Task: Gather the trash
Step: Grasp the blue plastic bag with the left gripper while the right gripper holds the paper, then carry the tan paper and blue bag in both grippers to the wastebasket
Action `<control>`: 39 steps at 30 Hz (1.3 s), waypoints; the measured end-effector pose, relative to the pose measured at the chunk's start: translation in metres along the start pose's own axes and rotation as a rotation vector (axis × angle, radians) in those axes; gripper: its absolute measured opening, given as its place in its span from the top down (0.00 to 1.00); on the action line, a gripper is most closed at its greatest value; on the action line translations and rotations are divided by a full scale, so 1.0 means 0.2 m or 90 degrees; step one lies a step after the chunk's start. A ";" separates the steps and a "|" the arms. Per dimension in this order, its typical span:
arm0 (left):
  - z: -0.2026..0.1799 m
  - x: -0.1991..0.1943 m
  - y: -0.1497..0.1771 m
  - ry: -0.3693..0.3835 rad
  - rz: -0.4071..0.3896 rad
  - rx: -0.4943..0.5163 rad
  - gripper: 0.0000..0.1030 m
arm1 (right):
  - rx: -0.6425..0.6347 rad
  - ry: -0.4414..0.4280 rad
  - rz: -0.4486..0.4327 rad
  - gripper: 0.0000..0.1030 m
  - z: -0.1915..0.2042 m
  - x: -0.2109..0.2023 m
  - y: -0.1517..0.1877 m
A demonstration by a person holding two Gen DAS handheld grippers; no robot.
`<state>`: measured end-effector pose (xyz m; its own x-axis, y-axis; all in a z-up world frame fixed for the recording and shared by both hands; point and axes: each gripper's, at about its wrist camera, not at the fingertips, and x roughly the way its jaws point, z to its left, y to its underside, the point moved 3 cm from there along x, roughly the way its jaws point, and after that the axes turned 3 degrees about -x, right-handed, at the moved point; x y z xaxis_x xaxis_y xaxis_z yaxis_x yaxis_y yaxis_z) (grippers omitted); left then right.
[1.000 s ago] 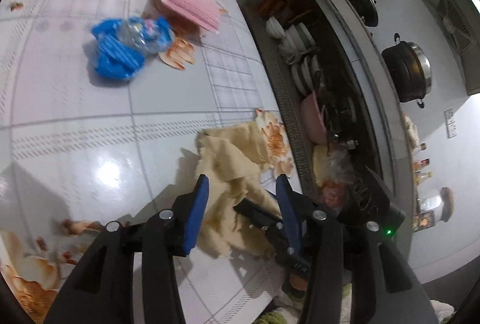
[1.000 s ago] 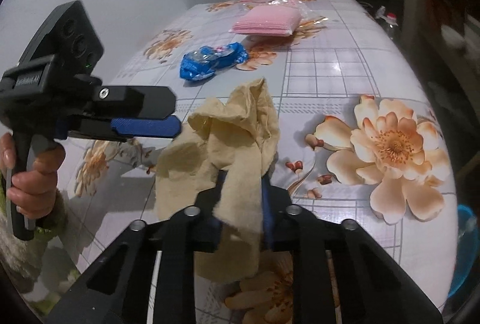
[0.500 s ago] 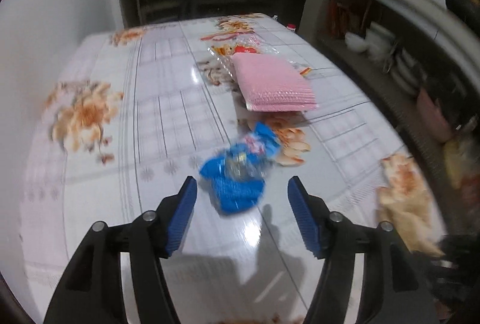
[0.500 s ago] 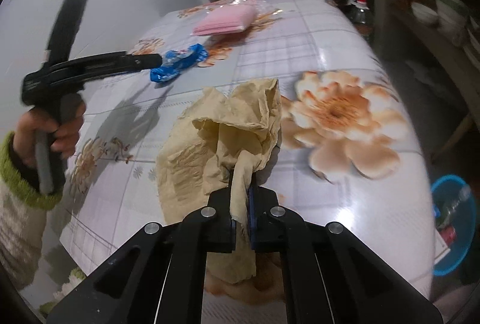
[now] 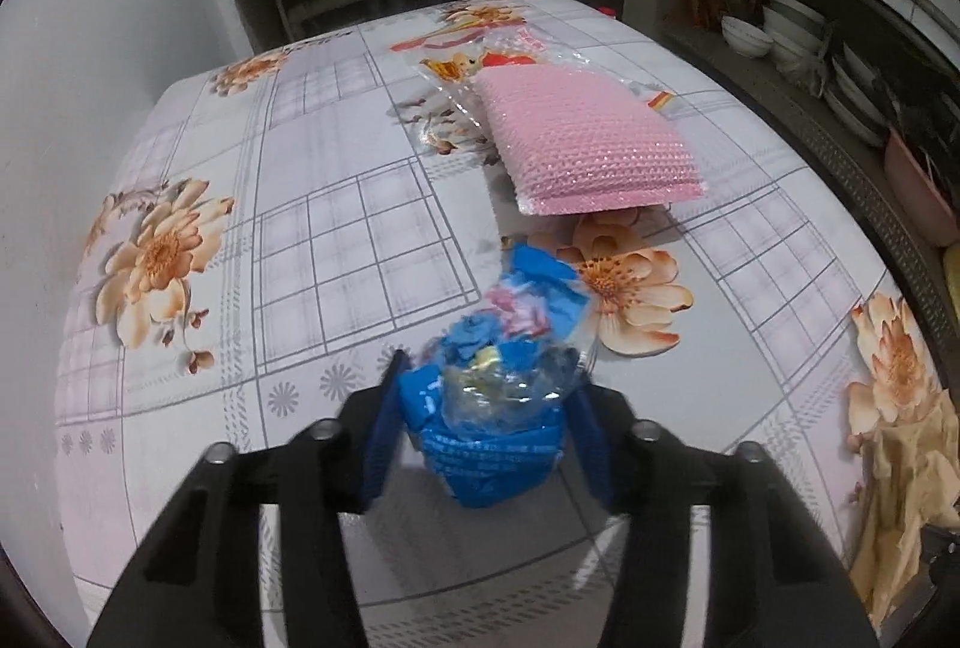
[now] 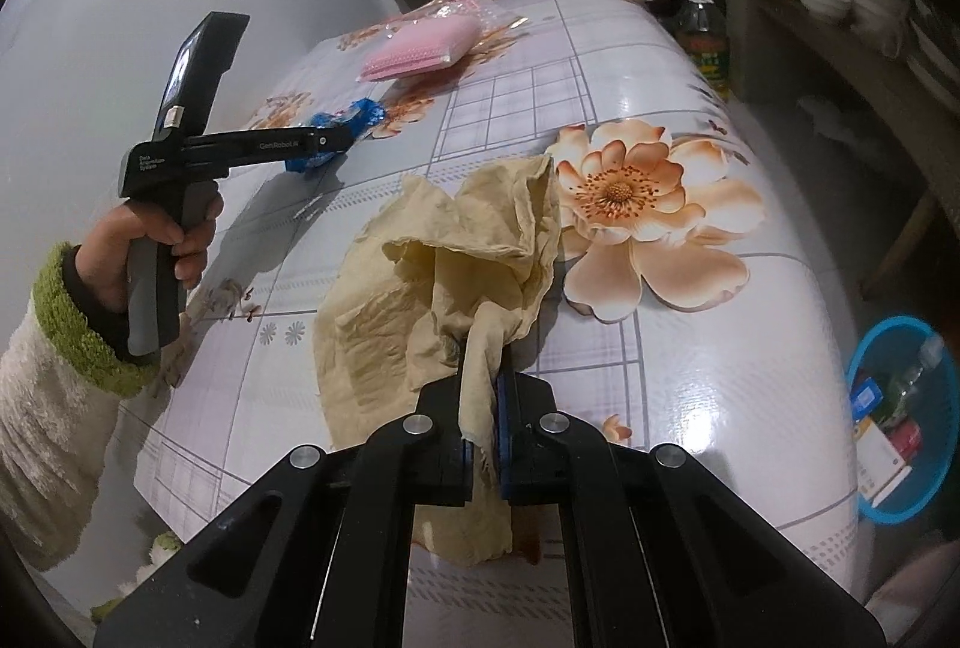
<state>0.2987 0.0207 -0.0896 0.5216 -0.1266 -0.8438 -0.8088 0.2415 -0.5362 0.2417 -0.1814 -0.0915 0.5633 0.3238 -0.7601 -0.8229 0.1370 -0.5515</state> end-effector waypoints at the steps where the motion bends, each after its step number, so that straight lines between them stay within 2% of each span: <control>1: -0.01 -0.01 0.00 -0.002 0.000 0.000 0.60 | 0.001 -0.001 0.000 0.96 0.00 0.00 0.00; 3: -0.01 -0.02 0.02 -0.008 0.000 0.004 0.65 | 0.007 -0.005 -0.002 0.97 -0.01 0.00 0.00; 8: -0.04 -0.10 0.07 0.005 -0.007 0.003 0.70 | 0.015 -0.003 -0.013 0.98 -0.02 -0.04 0.01; 11: -0.10 -0.21 0.12 0.033 -0.024 -0.001 0.70 | 0.025 -0.001 -0.024 0.98 -0.04 -0.08 0.02; 15: -0.26 -0.34 0.19 0.094 -0.030 0.018 0.71 | 0.046 0.004 -0.045 0.98 -0.08 -0.15 0.04; 19: -0.57 -0.45 0.23 0.187 -0.021 0.075 0.71 | 0.074 0.013 -0.069 0.98 -0.14 -0.23 0.07; 27: -1.23 -0.47 0.17 0.293 -0.001 0.172 0.71 | 0.169 0.078 -0.133 0.98 -0.48 -0.50 0.20; 30: -1.47 -0.41 0.14 0.326 0.032 0.201 0.71 | 0.226 0.115 -0.149 0.98 -0.67 -0.59 0.30; 33: -1.78 -0.28 0.13 0.357 0.103 0.224 0.71 | 0.300 0.145 -0.147 0.98 -0.92 -0.64 0.43; 39: -2.25 0.02 0.18 0.355 0.222 0.256 0.70 | 0.425 0.189 -0.106 0.98 -1.29 -0.56 0.65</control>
<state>0.1497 -0.4034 -0.1218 -0.0461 -0.4194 -0.9066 -0.6851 0.6738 -0.2769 0.0911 -0.4421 -0.1673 0.6034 -0.0041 -0.7974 -0.5418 0.7316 -0.4138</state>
